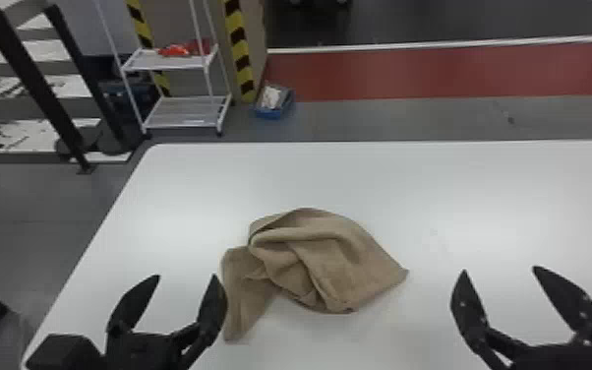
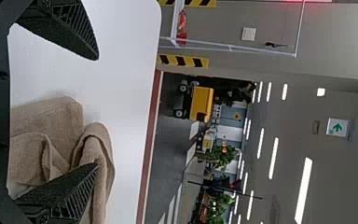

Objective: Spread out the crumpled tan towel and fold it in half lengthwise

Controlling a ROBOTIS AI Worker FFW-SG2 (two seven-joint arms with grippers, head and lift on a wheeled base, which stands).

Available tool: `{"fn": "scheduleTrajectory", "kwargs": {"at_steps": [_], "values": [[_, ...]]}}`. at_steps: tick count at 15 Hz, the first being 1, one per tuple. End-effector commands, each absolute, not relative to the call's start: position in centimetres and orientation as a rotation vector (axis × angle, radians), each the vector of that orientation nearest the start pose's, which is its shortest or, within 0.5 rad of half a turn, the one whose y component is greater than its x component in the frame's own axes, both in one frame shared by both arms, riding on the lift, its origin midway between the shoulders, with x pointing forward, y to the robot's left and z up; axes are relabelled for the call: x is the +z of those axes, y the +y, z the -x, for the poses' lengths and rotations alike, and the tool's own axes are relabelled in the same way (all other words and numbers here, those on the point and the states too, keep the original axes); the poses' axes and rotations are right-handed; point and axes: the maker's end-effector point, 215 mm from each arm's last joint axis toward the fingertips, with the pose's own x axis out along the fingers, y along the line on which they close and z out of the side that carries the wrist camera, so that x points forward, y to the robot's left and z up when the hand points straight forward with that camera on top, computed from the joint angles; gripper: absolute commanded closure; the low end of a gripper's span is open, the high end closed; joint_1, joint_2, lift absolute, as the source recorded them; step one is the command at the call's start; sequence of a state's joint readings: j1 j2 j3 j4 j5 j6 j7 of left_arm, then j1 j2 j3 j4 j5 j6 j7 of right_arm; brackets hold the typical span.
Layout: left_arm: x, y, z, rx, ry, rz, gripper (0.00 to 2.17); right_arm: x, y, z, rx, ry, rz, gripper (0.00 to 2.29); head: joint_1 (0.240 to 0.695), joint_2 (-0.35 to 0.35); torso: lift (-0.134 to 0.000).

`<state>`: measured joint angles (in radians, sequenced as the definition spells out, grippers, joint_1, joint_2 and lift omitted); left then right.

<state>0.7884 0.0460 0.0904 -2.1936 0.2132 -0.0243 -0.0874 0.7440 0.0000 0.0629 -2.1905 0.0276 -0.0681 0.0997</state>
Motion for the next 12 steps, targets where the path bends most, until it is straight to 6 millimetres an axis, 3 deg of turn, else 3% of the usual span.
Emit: {"fn": "scheduleTrajectory", "kwargs": {"at_steps": [1,12], "values": [[-36.01,25.67,-35.99,-0.031,0.13,0.123,0.07,-33.64,-17.39,-37.31,0.149,0.055,-0.017,0.12,0.695,0.13,-0.123],[-35.99,25.47,-35.95,-0.034,0.13,0.125,0.07,-33.69,-17.3,-37.25,0.151,0.055,-0.017,0.12,0.695,0.128,-0.123]]}}
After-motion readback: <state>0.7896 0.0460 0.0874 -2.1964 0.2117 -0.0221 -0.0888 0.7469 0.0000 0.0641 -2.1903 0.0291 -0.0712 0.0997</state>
